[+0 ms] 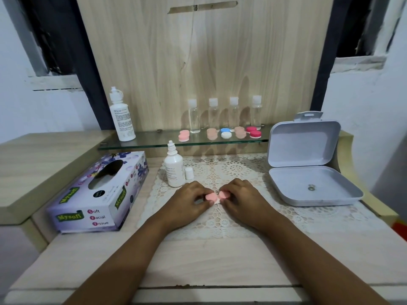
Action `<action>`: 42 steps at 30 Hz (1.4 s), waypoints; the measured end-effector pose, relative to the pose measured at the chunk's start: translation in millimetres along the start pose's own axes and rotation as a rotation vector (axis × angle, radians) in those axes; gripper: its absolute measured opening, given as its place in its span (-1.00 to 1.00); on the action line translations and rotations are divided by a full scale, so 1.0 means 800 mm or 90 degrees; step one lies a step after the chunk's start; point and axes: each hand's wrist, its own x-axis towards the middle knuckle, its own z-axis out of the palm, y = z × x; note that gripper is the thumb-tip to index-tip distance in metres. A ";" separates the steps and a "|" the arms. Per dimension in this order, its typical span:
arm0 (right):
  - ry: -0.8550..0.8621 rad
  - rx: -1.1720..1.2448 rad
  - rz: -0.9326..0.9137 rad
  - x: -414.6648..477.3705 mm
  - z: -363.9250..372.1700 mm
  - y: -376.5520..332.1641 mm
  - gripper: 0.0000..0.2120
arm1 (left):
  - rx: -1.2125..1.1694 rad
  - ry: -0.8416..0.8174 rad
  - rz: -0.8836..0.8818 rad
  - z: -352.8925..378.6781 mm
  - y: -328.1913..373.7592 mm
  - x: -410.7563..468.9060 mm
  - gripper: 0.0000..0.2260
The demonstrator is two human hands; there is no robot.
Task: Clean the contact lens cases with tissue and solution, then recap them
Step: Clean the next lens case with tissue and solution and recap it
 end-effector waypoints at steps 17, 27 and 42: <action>0.012 0.013 -0.017 0.000 0.004 0.002 -0.66 | 0.074 0.029 0.027 0.009 -0.002 -0.002 -0.73; -0.019 -0.047 -0.023 0.006 0.005 0.008 -0.49 | 0.067 -0.028 0.002 0.007 -0.003 0.001 -0.73; -0.021 -0.038 -0.022 0.003 0.004 0.006 -0.58 | 0.075 0.056 -0.044 0.012 -0.002 0.002 -0.66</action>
